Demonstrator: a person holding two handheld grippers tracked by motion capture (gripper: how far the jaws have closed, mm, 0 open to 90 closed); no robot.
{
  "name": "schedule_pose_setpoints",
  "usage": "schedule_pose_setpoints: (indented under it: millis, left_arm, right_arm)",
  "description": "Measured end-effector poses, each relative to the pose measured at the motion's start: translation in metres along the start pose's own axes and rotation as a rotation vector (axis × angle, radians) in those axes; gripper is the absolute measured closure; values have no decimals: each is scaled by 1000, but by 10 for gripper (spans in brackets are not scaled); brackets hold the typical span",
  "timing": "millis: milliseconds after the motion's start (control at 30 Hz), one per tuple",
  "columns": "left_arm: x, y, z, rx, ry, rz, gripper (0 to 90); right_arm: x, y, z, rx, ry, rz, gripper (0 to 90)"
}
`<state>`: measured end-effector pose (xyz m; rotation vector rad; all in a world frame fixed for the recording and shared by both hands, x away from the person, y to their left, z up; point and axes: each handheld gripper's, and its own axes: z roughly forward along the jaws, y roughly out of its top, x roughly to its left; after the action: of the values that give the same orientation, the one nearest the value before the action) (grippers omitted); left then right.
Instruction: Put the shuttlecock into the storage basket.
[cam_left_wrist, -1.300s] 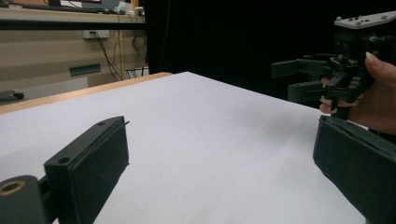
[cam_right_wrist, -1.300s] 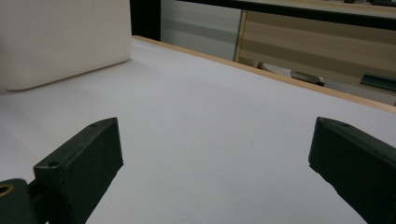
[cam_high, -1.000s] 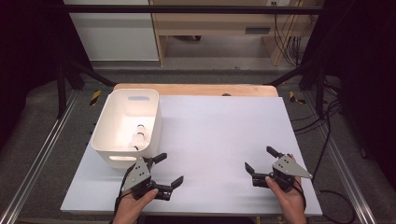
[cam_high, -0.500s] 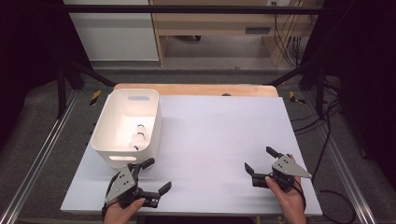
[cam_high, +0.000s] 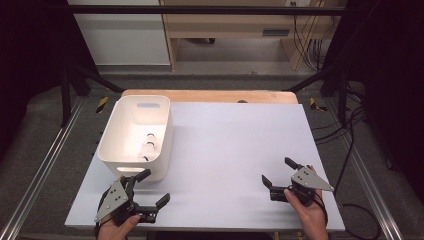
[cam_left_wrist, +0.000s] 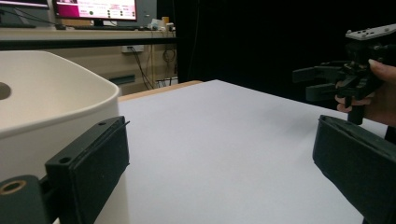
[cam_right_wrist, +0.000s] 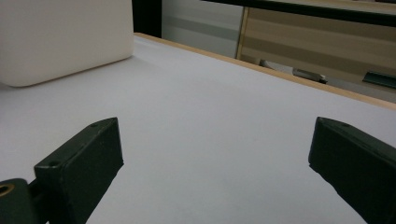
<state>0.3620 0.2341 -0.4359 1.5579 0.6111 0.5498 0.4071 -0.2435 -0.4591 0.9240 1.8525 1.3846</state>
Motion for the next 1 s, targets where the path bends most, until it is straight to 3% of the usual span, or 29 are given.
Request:
schedule_pose_setpoints:
  millis: [300, 433, 1000]
  left_arm:
    - [5, 1, -15, -12, 37, 5, 33]
    - [16, -3, -21, -15, 71, -5, 33]
    - [26, -9, -26, -22, 131, -1, 32]
  right_arm:
    - [-1, -1, -4, 0, 7, -1, 33]
    - [-3, -2, -5, -1, 5, -5, 33]
    - [-4, -3, -12, -7, 9, -10, 32]
